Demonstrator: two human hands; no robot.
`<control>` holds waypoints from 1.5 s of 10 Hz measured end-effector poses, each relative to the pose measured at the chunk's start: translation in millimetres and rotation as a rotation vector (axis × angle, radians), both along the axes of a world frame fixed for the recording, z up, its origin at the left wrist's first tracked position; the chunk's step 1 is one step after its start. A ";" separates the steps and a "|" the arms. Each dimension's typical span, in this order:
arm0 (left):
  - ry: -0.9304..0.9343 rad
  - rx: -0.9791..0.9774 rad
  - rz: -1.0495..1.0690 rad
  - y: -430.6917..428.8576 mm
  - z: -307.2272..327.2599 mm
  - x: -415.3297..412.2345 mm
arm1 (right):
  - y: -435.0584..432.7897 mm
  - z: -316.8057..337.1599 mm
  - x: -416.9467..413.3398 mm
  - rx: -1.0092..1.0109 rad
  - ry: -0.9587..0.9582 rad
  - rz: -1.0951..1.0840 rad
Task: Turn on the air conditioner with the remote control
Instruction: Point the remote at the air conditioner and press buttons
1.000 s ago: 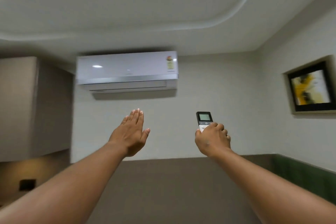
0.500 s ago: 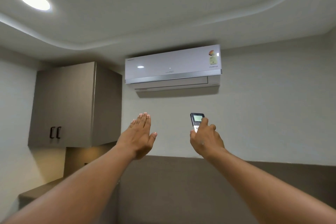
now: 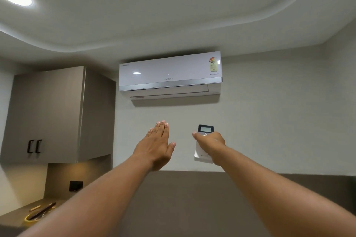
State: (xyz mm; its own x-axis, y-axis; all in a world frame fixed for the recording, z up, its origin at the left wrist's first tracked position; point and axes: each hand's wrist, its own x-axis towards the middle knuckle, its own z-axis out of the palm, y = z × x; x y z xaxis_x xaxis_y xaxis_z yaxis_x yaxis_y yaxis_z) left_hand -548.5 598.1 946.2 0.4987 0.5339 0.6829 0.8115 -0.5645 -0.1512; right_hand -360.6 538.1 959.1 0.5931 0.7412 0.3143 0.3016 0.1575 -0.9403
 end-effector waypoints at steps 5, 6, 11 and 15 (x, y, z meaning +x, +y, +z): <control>-0.001 -0.001 -0.006 3.8 2.6 10.3 | -8.0 8.2 4.3 -0.093 0.055 0.122; -0.005 0.011 -0.002 3.1 5.7 8.2 | -11.1 11.2 0.7 -0.080 0.021 0.121; -0.008 0.025 0.012 -2.2 11.8 -1.4 | -16.4 15.6 -7.0 -0.067 -0.018 0.179; -0.006 0.034 0.017 -4.0 13.7 -6.0 | -24.4 19.9 -4.9 -0.056 -0.032 0.176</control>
State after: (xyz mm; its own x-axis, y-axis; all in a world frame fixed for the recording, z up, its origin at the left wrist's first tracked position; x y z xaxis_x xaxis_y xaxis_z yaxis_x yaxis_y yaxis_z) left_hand -554.5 594.1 959.9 0.4858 0.5184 0.7037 0.8218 -0.5452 -0.1657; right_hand -365.5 513.7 979.0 0.4432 0.8493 0.2866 0.3043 0.1582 -0.9393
